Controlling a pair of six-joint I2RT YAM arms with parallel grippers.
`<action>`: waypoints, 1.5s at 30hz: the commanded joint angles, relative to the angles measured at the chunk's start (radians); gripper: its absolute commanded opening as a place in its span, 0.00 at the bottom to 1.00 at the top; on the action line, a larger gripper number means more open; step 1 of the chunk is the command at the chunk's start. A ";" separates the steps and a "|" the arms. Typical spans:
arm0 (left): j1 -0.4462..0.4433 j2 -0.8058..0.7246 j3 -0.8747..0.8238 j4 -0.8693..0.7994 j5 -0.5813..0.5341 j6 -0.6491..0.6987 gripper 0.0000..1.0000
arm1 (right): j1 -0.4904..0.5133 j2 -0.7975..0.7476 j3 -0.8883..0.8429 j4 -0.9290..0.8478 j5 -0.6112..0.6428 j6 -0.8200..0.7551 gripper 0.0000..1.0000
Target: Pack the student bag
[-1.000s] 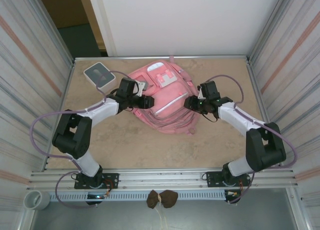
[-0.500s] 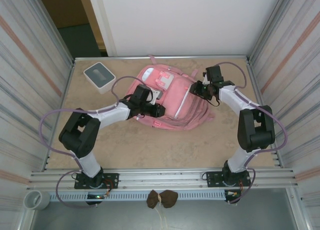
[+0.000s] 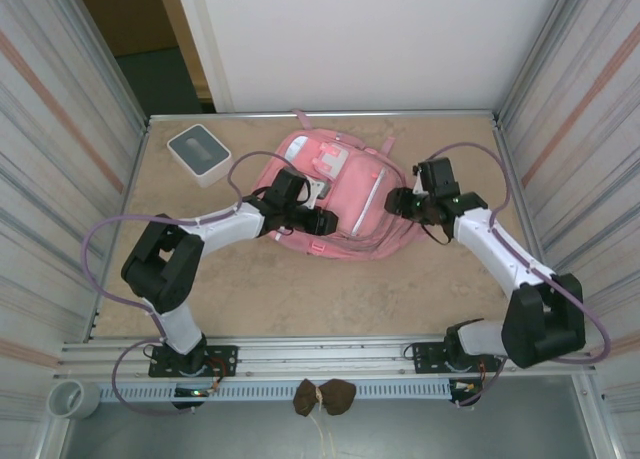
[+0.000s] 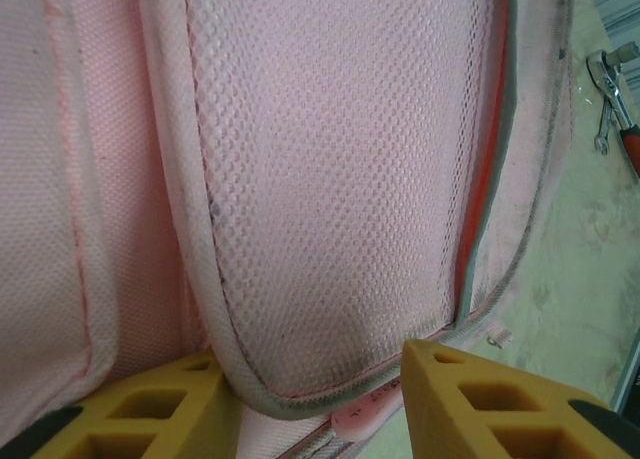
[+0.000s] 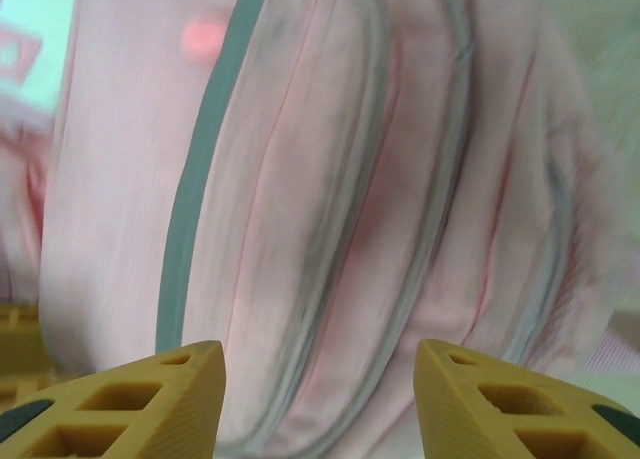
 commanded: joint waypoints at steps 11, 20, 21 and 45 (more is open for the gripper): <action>-0.001 0.043 0.000 0.090 0.027 -0.060 0.14 | 0.401 -0.030 -0.174 0.268 0.151 0.325 0.57; -0.002 -0.006 -0.024 0.145 0.122 -0.117 0.00 | 0.503 0.081 -0.177 0.396 0.315 0.497 0.54; -0.002 -0.012 -0.024 0.149 0.129 -0.122 0.00 | 0.508 0.092 -0.180 0.404 0.325 0.514 0.54; 0.000 -0.052 -0.026 0.157 0.174 -0.148 0.00 | 0.553 0.215 -0.186 0.450 0.516 0.600 0.42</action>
